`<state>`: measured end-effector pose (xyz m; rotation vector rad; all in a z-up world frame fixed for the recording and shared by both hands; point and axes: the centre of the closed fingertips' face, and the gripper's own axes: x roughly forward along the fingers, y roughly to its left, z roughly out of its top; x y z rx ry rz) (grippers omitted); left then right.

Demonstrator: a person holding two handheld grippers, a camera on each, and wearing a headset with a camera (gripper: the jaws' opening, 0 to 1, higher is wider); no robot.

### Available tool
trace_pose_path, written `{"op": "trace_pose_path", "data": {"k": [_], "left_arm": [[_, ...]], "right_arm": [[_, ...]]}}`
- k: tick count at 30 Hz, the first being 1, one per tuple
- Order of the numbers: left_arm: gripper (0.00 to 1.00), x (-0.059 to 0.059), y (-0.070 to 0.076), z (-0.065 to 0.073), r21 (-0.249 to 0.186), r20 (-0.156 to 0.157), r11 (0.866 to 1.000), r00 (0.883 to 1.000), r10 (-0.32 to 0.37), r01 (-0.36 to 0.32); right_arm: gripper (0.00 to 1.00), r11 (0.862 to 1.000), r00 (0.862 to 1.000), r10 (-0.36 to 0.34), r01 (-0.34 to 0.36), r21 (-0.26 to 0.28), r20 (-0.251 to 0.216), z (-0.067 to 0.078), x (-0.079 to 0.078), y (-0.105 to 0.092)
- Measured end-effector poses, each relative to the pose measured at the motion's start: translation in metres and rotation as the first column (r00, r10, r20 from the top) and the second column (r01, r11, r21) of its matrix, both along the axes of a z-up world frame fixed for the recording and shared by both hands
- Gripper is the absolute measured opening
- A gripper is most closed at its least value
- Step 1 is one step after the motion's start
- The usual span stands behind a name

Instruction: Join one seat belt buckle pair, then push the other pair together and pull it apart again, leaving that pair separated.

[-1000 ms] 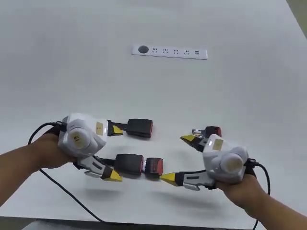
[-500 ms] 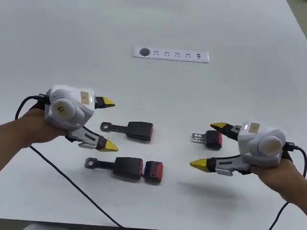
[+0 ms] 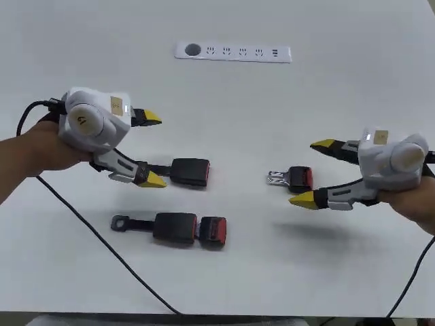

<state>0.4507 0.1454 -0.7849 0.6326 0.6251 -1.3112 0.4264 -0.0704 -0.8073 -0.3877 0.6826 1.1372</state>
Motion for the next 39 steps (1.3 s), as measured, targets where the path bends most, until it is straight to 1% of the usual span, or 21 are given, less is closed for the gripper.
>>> {"op": "trace_pose_path", "data": {"k": [2,6,8,10,13,15,17,18,19,21,22,23,25,28,29,30,31,33,34,35,39], "left_arm": [[0.76,0.004,-0.004,-0.010,0.016,-0.009,1.000,1.000,-0.012,0.012],[0.73,0.008,-0.014,-0.027,0.015,-0.037,0.999,0.999,-0.031,0.032],[0.73,0.006,-0.019,-0.036,0.009,-0.062,1.000,0.998,-0.027,0.028],[0.73,0.002,-0.022,-0.045,0.015,-0.074,0.999,0.996,-0.046,0.048],[0.71,0.001,-0.023,-0.052,0.013,-0.087,0.998,0.994,-0.061,0.062],[0.70,0.000,-0.022,-0.057,0.025,-0.095,0.997,0.993,-0.071,0.074],[0.69,-0.001,-0.021,-0.061,0.022,-0.107,0.998,0.992,-0.063,0.066],[0.68,-0.002,-0.021,-0.062,0.022,-0.110,0.998,0.992,-0.064,0.066],[0.67,-0.003,-0.019,-0.064,0.030,-0.117,0.997,0.991,-0.068,0.072],[0.62,-0.004,-0.018,-0.067,0.036,-0.122,0.996,0.990,-0.071,0.076],[0.62,-0.003,-0.020,-0.066,0.020,-0.106,0.996,0.991,-0.083,0.085],[0.62,-0.004,-0.018,-0.067,0.029,-0.116,0.997,0.991,-0.070,0.074],[0.58,-0.002,-0.019,-0.066,0.023,-0.112,0.998,0.992,-0.062,0.065],[0.43,-0.002,-0.022,-0.065,0.036,-0.087,0.996,0.993,-0.078,0.081],[0.42,-0.002,-0.023,-0.065,0.031,-0.084,0.996,0.993,-0.077,0.080],[0.41,-0.002,-0.024,-0.064,0.028,-0.077,0.996,0.993,-0.085,0.088],[0.39,-0.003,-0.025,-0.064,0.027,-0.078,0.995,0.993,-0.091,0.093],[0.35,-0.008,-0.026,-0.065,0.032,-0.069,0.992,0.990,-0.122,0.124],[0.35,-0.008,-0.027,-0.065,0.030,-0.067,0.992,0.991,-0.119,0.122],[0.35,-0.009,-0.027,-0.065,0.031,-0.064,0.991,0.990,-0.125,0.128],[0.35,-0.013,-0.027,-0.065,0.024,-0.062,0.990,0.988,-0.140,0.142]], "right_arm": [[0.79,1.000,1.000,0.012,-0.012,-0.002,-0.015,-0.007,0.000,-0.001],[0.77,0.999,0.999,0.025,-0.026,-0.019,-0.046,-0.021,0.003,-0.004],[0.75,0.999,0.998,0.028,-0.029,-0.017,-0.060,-0.025,0.005,-0.004],[0.74,0.999,0.997,0.039,-0.040,-0.017,-0.062,-0.028,0.006,-0.004],[0.73,0.998,0.996,0.057,-0.059,-0.018,-0.074,-0.034,0.006,-0.005],[0.70,0.998,0.995,0.065,-0.066,-0.018,-0.082,-0.037,0.006,-0.007],[0.67,0.997,0.992,0.077,-0.079,-0.019,-0.096,-0.040,0.006,-0.007],[0.65,0.996,0.993,0.093,-0.092,0.020,-0.069,-0.037,0.008,0.000],[0.63,0.996,0.992,0.093,-0.094,-0.008,-0.081,-0.039,0.007,-0.006],[0.61,0.996,0.992,0.088,-0.088,0.008,-0.086,-0.037,0.009,-0.006],[0.60,0.996,0.992,0.089,-0.088,0.012,-0.091,-0.037,0.009,-0.006],[0.59,0.995,0.991,0.105,-0.104,0.011,-0.087,-0.037,0.007,-0.005],[0.56,0.990,0.988,0.142,-0.142,0.001,-0.067,-0.037,0.004,-0.007],[0.54,0.990,0.987,0.140,-0.140,0.004,-0.074,-0.037,0.004,-0.009],[0.52,0.988,0.986,0.151,-0.152,-0.006,-0.067,-0.038,0.003,-0.010],[0.50,0.986,0.985,0.167,-0.169,-0.019,-0.050,-0.039,0.004,-0.012],[0.49,0.986,0.985,0.167,-0.168,-0.017,-0.050,-0.039,0.004,-0.012],[0.38,0.982,0.984,0.176,-0.175,-0.071,0.014,-0.042,0.013,-0.020],[0.37,0.983,0.983,0.183,-0.183,-0.033,-0.010,-0.043,0.011,-0.016],[0.37,0.984,0.984,0.177,-0.177,-0.021,-0.016,-0.044,0.012,-0.017],[0.37,0.986,0.987,0.163,-0.163,0.028,-0.003,-0.046,0.014,-0.017]]}}
